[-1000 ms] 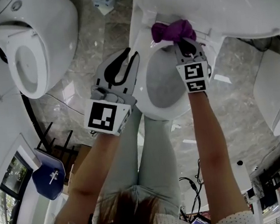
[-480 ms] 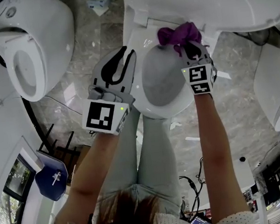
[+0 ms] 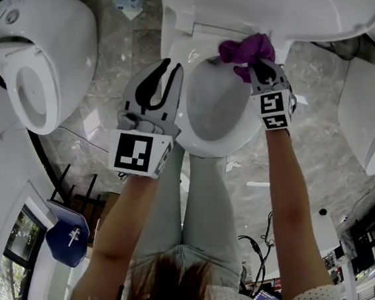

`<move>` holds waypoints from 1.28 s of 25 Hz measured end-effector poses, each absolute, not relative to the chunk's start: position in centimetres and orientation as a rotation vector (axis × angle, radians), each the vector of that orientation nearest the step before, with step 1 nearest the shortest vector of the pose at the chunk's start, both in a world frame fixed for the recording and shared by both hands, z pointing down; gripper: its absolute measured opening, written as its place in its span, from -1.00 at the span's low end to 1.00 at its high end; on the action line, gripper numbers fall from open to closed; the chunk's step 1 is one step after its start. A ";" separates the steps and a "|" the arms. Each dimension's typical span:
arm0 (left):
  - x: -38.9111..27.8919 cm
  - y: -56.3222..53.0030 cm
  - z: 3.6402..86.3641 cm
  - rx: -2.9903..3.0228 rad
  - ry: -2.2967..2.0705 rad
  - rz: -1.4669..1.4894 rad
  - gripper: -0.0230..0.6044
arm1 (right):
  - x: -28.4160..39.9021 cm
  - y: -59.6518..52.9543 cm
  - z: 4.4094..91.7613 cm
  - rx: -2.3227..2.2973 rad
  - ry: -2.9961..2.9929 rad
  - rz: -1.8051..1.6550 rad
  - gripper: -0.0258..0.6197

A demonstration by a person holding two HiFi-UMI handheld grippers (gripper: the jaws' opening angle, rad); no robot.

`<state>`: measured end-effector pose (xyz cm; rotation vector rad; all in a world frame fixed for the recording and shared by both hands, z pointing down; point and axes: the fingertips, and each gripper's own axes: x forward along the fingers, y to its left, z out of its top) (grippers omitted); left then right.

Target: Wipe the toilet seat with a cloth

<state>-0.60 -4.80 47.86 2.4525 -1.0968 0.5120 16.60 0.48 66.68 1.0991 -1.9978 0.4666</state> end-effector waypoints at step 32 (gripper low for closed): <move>-1.3 -3.3 46.5 2.446 -1.114 0.475 -0.76 | 18.9 5.5 67.5 0.848 -1.959 0.440 -0.75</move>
